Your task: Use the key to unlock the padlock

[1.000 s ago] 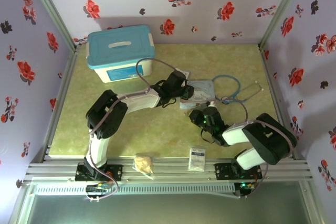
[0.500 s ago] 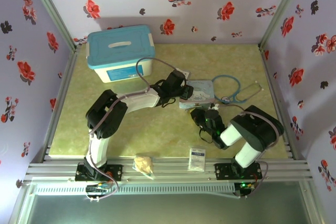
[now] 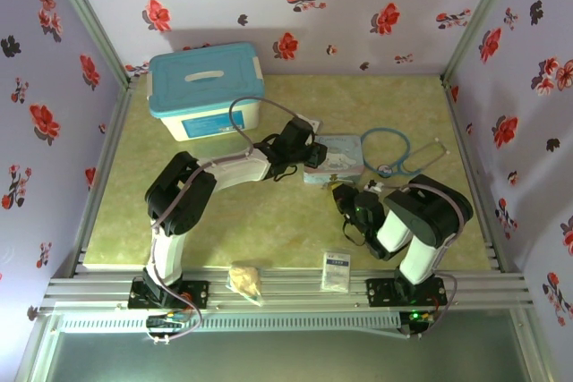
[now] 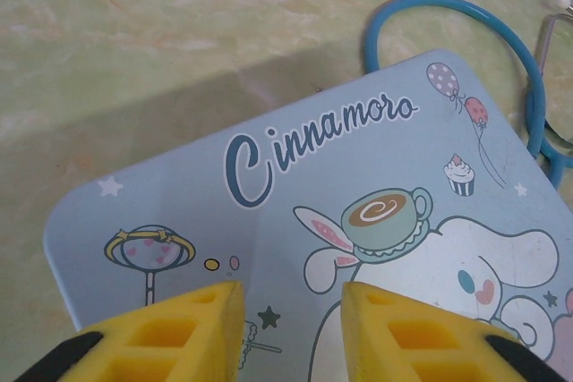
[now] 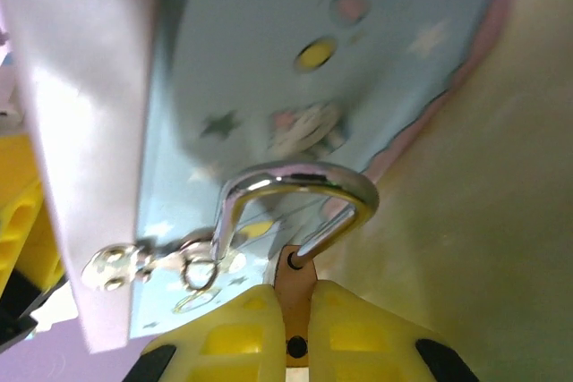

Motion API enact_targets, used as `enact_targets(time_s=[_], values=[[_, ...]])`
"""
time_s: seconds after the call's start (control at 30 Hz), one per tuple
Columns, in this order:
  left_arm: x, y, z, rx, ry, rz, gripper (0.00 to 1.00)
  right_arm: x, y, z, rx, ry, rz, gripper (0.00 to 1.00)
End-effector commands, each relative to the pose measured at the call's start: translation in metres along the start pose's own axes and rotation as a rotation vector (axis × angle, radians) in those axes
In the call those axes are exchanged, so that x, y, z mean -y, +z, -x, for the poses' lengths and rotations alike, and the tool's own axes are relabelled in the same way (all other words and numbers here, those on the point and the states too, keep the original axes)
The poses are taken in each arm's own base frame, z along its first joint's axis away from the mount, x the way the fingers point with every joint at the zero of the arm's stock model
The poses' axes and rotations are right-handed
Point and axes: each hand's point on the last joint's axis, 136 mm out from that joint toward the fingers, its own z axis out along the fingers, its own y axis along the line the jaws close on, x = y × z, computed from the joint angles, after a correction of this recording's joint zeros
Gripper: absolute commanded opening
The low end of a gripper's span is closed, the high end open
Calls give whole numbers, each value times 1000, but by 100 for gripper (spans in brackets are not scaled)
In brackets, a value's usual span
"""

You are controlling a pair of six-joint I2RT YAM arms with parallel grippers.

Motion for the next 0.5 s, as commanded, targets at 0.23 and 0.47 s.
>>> enact_targets(time_s=[0.23, 0.47], values=[[-95, -2, -115, -369, -57, 250, 35, -19, 4, -9, -103, -107, 18, 0], [-107, -7, -95, -330, -68, 278, 35, 9, -15, -30, -248, -187, -136, 0]])
